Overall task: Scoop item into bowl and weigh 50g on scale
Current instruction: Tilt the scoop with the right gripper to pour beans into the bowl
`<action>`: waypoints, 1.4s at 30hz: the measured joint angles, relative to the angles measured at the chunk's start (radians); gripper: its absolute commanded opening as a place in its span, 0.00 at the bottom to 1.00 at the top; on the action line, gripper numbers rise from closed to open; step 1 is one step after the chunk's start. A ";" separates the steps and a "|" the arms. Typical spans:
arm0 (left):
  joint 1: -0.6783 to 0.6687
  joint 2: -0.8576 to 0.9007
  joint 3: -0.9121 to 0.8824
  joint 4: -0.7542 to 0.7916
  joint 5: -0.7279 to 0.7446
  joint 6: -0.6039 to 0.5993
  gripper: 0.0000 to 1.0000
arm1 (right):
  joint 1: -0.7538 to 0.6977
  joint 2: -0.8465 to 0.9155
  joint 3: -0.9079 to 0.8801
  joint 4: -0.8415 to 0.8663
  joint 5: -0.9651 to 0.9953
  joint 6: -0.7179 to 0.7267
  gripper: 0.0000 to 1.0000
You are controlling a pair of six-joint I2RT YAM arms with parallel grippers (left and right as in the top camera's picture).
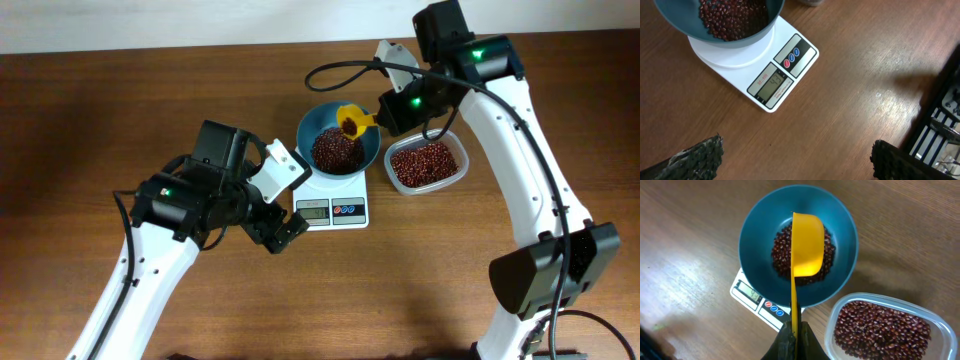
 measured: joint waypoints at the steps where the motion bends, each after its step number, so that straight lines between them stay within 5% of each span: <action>1: 0.000 0.000 0.000 0.000 0.000 0.000 0.99 | 0.002 0.000 0.000 0.000 0.003 0.000 0.04; 42: 0.000 0.000 0.000 0.000 0.000 0.000 0.99 | 0.062 0.000 0.000 -0.034 0.156 -0.026 0.04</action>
